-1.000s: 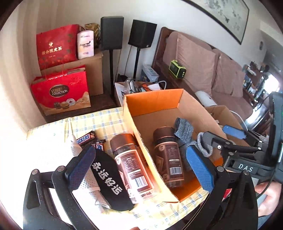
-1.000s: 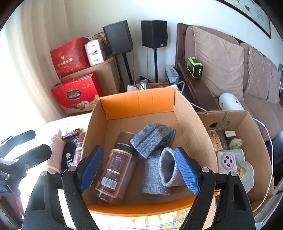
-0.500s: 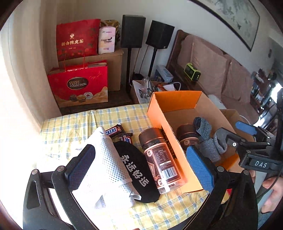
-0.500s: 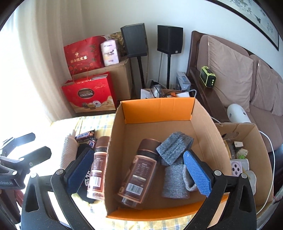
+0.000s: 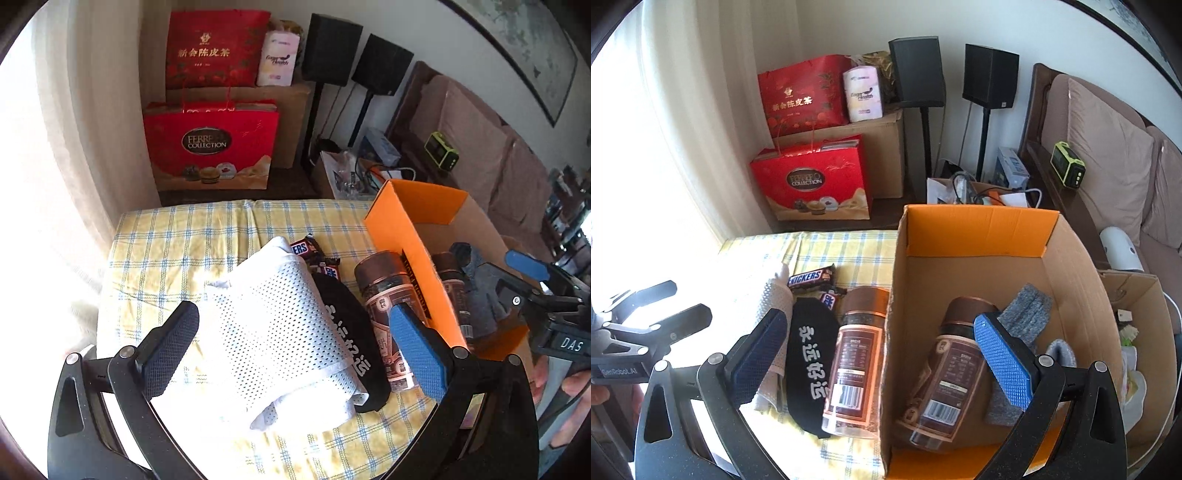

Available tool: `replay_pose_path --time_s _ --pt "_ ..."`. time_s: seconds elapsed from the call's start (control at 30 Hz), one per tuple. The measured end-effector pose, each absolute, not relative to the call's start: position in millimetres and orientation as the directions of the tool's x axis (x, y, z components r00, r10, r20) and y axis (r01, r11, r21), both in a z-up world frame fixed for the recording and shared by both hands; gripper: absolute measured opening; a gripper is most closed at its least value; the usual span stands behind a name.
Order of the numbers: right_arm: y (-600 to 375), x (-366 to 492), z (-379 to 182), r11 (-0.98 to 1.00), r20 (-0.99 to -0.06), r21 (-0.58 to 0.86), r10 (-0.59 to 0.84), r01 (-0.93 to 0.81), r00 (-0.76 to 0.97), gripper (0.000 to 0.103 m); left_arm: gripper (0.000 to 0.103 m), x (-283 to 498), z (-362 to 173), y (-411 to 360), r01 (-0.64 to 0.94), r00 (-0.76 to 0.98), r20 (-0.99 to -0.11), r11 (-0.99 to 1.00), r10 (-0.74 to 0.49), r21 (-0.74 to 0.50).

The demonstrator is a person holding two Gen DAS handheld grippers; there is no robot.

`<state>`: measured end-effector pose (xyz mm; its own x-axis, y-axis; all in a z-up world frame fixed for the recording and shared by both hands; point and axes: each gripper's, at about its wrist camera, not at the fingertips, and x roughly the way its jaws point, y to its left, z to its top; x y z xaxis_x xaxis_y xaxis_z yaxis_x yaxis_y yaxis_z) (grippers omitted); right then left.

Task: Organize objects
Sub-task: 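Grasp the white mesh cloth with the left tool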

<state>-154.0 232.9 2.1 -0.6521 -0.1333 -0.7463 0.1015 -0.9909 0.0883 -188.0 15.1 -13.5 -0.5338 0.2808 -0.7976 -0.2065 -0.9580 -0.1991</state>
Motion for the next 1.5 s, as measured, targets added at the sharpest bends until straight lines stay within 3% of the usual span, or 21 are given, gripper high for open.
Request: replay_pose_path --time_s 0.27,0.47,0.6,0.8,1.17,1.5 --pt "220 -162 -10 -0.987 -0.752 0.116 -0.162 0.114 -0.639 0.102 0.103 -204 -56 29 -0.173 -0.445 -0.851 -0.959 0.278 -0.223" --pt "226 -160 -11 -0.986 -0.749 0.134 -0.168 0.101 -0.641 0.102 0.1 -219 -81 56 -0.174 -0.389 -0.893 -0.97 0.225 -0.169" --pt "229 -159 -13 -0.987 -0.756 0.129 -0.163 0.1 -0.635 0.102 0.053 -221 -91 61 -0.19 -0.373 -0.908 -0.974 0.191 -0.127" --pt "219 -159 -16 -0.982 -0.759 0.138 -0.188 0.128 -0.623 0.102 0.027 -209 -74 32 -0.184 -0.418 -0.864 -0.957 0.282 -0.224" --pt "157 -193 -40 -0.925 -0.79 0.317 -0.379 0.209 -0.481 0.095 0.023 -174 -60 -26 -0.186 -0.511 -0.793 -0.944 0.331 -0.274" --pt "101 -196 -64 -0.874 -0.796 0.414 -0.483 0.254 -0.366 0.089 0.023 -156 -62 -28 -0.219 -0.562 -0.744 -0.932 0.363 -0.289"
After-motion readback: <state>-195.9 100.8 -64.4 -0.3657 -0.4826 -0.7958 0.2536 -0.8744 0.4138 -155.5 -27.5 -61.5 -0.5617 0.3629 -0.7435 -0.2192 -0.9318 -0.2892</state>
